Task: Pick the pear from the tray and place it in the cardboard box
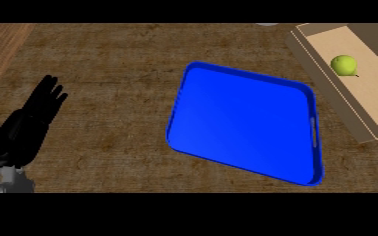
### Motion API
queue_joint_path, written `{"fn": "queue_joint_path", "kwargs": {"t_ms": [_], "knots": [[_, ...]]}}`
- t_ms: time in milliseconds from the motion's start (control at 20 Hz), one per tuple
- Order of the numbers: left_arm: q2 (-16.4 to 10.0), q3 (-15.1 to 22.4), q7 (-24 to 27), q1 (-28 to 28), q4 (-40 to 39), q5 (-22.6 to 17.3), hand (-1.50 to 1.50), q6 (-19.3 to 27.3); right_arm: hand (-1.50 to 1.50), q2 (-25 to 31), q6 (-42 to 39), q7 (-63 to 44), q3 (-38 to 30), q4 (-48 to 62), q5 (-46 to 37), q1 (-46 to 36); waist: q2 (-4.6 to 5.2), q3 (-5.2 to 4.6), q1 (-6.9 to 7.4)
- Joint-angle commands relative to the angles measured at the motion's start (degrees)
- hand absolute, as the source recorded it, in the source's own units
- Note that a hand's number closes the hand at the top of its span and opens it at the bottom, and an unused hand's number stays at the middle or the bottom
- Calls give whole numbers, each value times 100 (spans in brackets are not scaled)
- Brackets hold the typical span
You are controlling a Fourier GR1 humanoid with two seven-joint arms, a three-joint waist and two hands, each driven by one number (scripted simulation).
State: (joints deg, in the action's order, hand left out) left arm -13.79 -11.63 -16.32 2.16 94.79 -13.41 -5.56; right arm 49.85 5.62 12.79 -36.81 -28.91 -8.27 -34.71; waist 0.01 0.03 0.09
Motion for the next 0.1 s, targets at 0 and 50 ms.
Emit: {"fn": "queue_joint_path", "kwargs": {"t_ms": [0,50], "knots": [[343,383,205,132,-196,471,0,245,-150,147,-177,237,46,189,79,114,17,2,26],[159,154,-262,158,175,147,0,220,-150,377,-310,439,-90,360,146,341,14,4,35]]}}
